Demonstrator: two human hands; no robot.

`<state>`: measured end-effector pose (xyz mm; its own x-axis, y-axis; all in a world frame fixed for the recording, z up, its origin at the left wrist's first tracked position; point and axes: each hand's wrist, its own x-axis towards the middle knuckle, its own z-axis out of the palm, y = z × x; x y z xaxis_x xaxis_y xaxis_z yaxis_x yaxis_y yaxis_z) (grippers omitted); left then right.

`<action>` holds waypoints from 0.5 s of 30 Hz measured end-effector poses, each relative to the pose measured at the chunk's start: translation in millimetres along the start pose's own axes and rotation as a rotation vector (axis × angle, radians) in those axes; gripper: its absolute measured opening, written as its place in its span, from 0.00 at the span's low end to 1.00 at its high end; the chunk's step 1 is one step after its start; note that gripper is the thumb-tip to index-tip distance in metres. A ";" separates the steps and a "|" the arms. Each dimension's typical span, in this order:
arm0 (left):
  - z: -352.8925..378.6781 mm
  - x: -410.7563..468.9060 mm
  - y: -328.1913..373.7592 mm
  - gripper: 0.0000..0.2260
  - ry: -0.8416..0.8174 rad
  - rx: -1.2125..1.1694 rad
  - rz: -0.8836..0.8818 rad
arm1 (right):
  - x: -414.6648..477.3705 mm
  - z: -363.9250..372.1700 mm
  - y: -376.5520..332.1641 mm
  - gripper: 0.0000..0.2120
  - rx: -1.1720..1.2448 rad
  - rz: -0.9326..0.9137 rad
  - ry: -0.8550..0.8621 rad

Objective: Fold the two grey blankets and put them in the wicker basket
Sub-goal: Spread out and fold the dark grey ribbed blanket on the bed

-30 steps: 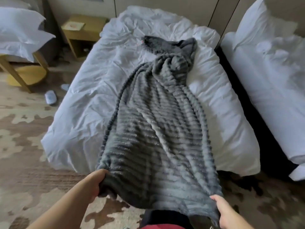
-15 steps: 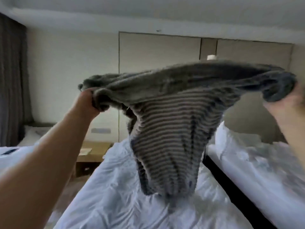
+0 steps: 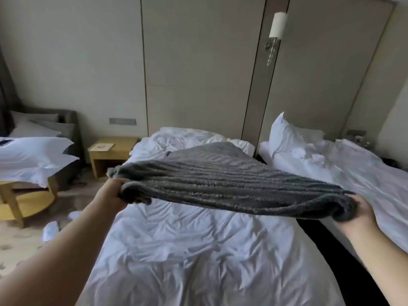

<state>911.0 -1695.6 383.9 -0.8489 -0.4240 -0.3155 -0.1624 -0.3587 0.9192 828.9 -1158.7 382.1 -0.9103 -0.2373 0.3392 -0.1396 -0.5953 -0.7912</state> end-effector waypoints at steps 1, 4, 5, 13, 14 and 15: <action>-7.1 -8.0 -28.3 0.15 0.022 0.076 -0.053 | -12.1 -18.6 14.8 0.32 -0.067 0.160 0.091; -27.3 -46.4 -112.2 0.14 -0.012 0.314 -0.172 | -82.6 -33.6 46.5 0.27 -0.159 0.313 0.108; -32.4 -61.5 -134.6 0.15 -0.042 0.352 -0.227 | -103.4 -30.3 54.7 0.35 -0.174 0.371 0.059; -42.1 -126.1 -227.3 0.06 0.052 0.137 -0.685 | -183.4 -94.4 103.0 0.10 -0.378 0.913 0.843; -41.6 -133.9 -232.3 0.08 0.047 0.143 -0.690 | -191.3 -93.9 99.0 0.09 -0.403 0.971 0.834; -41.9 -140.6 -235.6 0.11 0.040 0.127 -0.671 | -196.8 -91.7 91.8 0.09 -0.407 1.000 0.819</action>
<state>1089.7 -1586.3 201.7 -0.5250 -0.1756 -0.8328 -0.7067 -0.4552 0.5416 959.5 -1096.3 196.0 -0.6383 0.1752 -0.7496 0.7382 -0.1369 -0.6605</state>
